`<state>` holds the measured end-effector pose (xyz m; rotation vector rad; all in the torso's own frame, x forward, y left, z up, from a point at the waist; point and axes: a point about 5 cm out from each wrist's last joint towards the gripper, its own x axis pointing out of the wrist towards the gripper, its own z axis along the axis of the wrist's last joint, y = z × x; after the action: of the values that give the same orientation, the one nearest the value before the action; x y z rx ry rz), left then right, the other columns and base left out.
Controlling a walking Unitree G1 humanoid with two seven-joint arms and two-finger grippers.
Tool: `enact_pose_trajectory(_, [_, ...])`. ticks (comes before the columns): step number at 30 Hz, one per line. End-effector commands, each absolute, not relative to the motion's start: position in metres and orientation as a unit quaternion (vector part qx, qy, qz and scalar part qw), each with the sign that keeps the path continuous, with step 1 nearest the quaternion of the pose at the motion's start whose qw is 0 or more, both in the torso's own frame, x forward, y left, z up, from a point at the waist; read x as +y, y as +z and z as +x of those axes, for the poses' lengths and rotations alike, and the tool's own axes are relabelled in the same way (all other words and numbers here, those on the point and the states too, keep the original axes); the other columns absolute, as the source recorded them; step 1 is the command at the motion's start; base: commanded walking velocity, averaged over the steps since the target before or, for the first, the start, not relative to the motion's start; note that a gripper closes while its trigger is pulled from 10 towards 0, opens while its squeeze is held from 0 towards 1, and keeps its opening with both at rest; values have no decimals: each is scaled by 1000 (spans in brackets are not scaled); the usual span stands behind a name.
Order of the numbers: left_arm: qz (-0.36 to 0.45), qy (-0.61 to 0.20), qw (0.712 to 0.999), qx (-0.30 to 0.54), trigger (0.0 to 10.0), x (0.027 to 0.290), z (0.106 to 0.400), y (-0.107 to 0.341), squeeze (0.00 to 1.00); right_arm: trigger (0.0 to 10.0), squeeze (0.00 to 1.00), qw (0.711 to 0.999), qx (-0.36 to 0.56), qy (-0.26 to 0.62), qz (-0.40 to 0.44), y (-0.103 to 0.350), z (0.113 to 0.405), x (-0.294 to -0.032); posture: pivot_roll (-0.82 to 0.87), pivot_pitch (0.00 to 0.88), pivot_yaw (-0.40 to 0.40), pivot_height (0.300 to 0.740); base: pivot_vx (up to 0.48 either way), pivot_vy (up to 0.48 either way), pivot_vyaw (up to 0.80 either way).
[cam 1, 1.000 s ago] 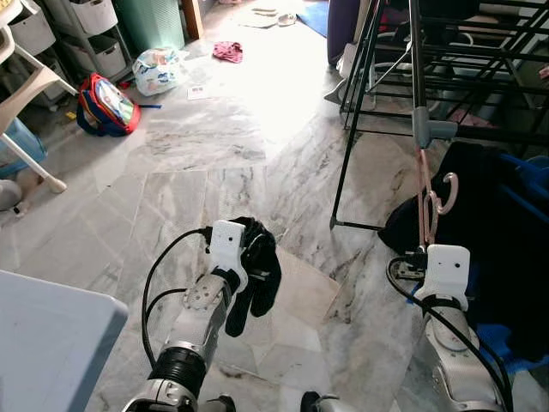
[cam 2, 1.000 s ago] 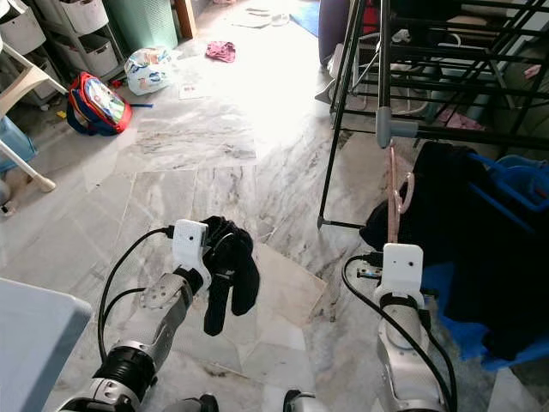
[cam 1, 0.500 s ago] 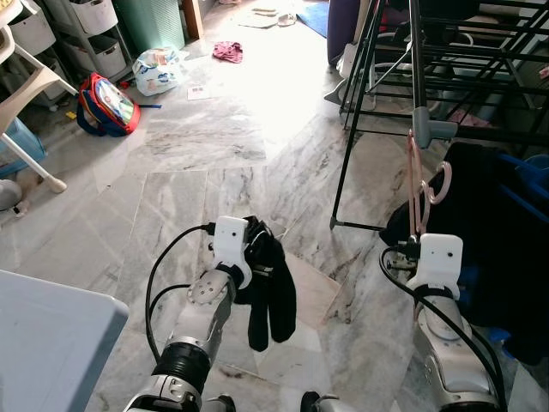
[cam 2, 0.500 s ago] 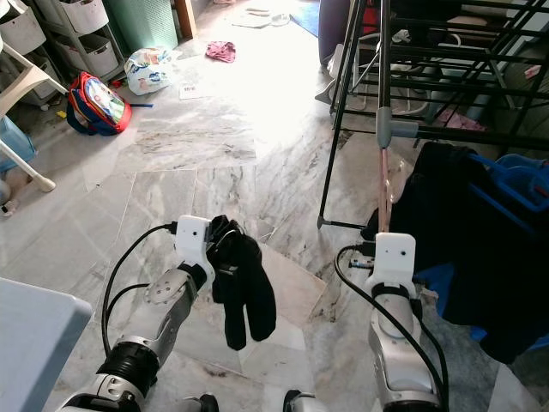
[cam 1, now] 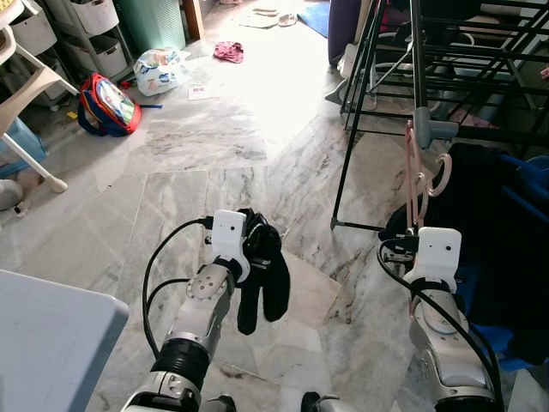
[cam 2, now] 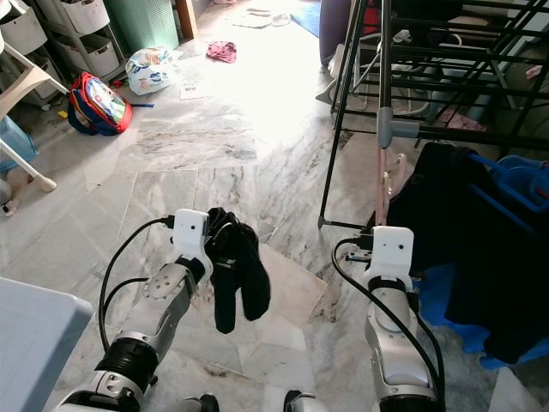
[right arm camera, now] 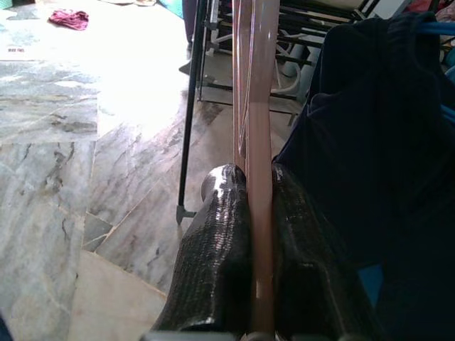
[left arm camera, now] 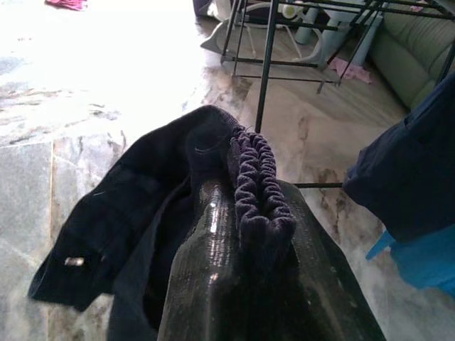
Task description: Hang hanger
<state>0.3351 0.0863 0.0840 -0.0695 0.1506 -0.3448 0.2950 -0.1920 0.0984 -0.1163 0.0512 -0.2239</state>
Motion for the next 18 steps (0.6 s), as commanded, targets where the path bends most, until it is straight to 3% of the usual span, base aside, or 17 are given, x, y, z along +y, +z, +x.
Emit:
enact_pose_trajectory(1, [-33, -176, 982, 66, 10000, 85, 337, 90, 0, 10000, 0, 992, 28, -107, -54, 98, 294, -189, -17, 181, 21, 740, 0, 0, 0])
enact_pose_trajectory(8, [-29, -178, 981, 70, 10000, 82, 332, 87, 0, 10000, 0, 994, 32, -91, -46, 95, 293, -176, 0, 196, 16, 740, -238, 0, 0])
enact_pose_trajectory(18, [-22, -175, 981, 78, 10000, 86, 330, 85, 0, 10000, 0, 994, 14, -104, -41, 99, 293, -179, 10, 205, 20, 740, -300, 0, 0])
